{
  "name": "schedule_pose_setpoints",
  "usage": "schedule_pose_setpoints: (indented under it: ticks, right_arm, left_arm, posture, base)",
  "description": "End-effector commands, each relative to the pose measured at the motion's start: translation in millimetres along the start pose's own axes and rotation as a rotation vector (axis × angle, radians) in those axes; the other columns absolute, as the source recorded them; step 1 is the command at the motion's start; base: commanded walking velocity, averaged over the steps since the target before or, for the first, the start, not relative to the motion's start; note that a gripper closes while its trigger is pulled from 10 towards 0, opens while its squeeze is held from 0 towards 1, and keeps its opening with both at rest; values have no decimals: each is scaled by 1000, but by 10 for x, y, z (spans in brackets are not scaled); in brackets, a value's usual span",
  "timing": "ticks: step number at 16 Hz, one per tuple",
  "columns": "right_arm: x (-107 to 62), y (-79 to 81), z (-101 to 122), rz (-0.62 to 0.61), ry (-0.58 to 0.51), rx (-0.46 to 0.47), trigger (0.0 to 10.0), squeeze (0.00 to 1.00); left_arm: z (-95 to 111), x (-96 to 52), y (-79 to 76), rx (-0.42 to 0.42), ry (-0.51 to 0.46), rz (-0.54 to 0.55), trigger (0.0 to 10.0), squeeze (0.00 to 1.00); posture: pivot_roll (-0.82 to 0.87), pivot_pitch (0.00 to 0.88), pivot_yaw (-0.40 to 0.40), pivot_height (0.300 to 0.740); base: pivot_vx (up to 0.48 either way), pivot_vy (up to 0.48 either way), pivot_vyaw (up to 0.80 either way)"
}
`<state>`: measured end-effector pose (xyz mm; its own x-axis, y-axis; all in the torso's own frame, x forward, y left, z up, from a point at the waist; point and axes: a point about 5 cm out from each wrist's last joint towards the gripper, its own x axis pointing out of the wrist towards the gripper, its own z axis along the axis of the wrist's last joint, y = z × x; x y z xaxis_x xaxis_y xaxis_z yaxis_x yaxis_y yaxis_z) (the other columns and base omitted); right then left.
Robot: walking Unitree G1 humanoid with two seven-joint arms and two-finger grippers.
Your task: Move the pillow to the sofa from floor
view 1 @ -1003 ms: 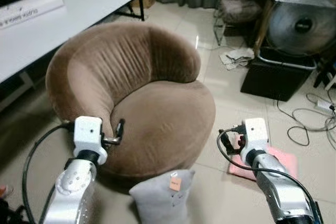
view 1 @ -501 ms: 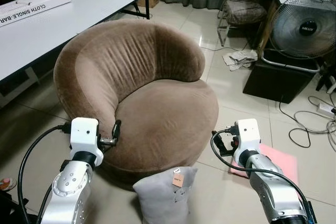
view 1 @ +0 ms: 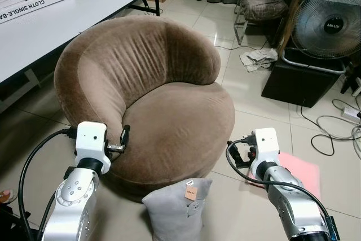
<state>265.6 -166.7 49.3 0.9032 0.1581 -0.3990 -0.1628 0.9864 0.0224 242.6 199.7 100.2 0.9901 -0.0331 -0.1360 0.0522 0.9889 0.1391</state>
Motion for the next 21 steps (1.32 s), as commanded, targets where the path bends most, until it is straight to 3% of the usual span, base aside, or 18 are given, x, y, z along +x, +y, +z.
schedule_pose_setpoints:
  ticks: [1, 4, 21]
  right_arm:
    - [-19, -13, 39, -13, -11, 11, 10000, 0]
    - [-40, -22, 30, -23, -14, 16, 10000, 0]
    - [-62, -48, 12, -37, -11, 13, 10000, 0]
  left_arm:
    - [-8, 26, -18, 14, 14, -26, 10000, 0]
    - [0, 61, -30, 23, 14, -42, 10000, 0]
    - [15, 130, -80, 22, 13, -58, 10000, 0]
  posture:
    - [78, 0, 4, 740]
    - [69, 0, 13, 740]
    - [43, 0, 28, 597]
  base:
    - [0, 0, 0]
    - [0, 0, 0]
    - [0, 0, 0]
